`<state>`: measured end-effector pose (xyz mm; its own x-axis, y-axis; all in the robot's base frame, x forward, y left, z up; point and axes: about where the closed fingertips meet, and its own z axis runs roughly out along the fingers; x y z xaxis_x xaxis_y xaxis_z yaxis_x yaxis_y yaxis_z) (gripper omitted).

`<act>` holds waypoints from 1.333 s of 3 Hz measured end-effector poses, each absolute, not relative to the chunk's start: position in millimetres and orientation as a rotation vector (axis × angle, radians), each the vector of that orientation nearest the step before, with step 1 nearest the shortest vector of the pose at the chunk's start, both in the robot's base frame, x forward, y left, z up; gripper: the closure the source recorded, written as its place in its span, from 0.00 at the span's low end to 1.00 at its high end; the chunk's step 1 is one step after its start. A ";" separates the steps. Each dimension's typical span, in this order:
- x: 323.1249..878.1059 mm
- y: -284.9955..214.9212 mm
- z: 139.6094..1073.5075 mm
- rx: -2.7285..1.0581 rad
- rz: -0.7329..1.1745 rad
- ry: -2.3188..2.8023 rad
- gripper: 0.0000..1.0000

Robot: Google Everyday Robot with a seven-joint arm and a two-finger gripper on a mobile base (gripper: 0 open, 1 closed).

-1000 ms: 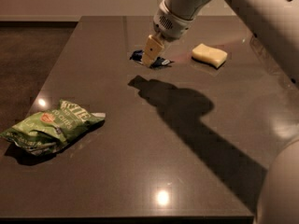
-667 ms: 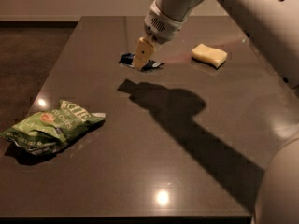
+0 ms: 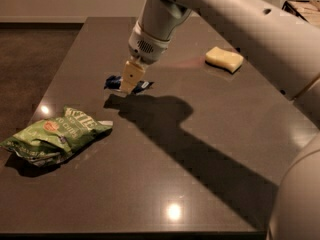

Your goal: Move rxbar blueberry near green jalapeno chip bag

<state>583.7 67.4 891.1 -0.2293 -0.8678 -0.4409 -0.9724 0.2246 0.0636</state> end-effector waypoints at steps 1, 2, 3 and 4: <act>567.6 90.1 876.3 -1.836 0.473 2.112 0.75; 560.7 98.1 870.4 -1.884 0.472 2.079 0.52; 560.6 99.0 869.4 -1.885 0.473 2.079 0.29; 560.2 100.2 868.4 -1.888 0.474 2.078 0.05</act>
Offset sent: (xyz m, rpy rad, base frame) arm -0.0307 0.0375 -0.0255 -0.0233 -0.0269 0.1841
